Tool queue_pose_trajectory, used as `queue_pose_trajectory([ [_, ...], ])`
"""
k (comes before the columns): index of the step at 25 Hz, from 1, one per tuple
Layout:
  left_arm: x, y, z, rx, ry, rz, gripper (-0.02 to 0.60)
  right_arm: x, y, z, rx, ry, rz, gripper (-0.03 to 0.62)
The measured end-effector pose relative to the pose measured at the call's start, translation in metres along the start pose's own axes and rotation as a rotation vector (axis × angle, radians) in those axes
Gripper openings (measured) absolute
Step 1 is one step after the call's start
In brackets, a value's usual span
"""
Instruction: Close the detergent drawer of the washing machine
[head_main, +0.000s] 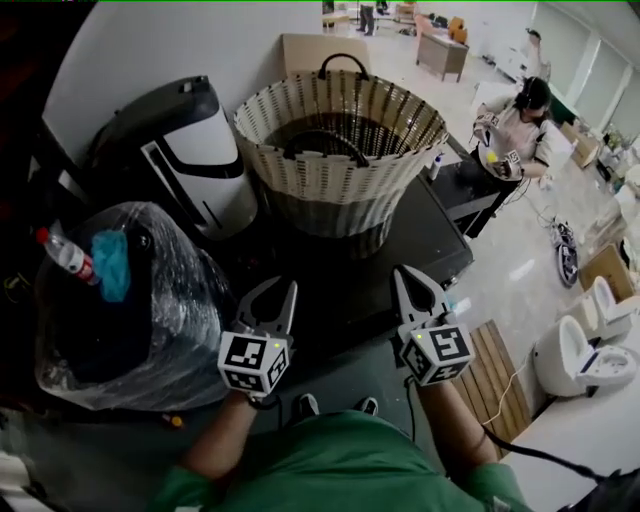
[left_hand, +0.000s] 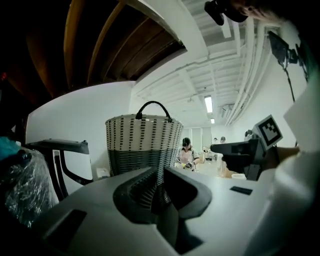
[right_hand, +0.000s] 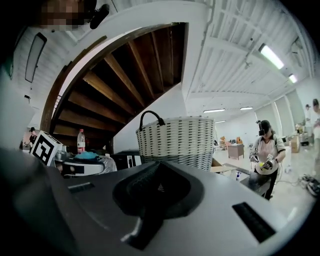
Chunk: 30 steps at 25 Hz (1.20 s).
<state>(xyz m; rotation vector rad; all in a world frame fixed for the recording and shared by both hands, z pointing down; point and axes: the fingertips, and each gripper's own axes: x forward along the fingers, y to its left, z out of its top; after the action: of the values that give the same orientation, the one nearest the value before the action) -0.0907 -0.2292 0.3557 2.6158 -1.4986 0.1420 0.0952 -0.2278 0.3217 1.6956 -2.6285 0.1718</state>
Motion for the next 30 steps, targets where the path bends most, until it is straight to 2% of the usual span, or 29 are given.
queue_pose_trajectory([
  [7,-0.006,-0.013,0.029,0.028,-0.069,-0.015,0.057,-0.013,0.007,0.031,-0.029,-0.037,0.028,0.021],
  [12,-0.002,-0.022,0.040,0.026,-0.095,-0.036,0.057,-0.017,0.005,0.043,-0.050,-0.056,0.013,0.021],
  [30,0.015,-0.019,0.029,0.017,-0.081,-0.046,0.057,-0.019,-0.014,0.036,-0.055,-0.052,-0.049,0.021],
])
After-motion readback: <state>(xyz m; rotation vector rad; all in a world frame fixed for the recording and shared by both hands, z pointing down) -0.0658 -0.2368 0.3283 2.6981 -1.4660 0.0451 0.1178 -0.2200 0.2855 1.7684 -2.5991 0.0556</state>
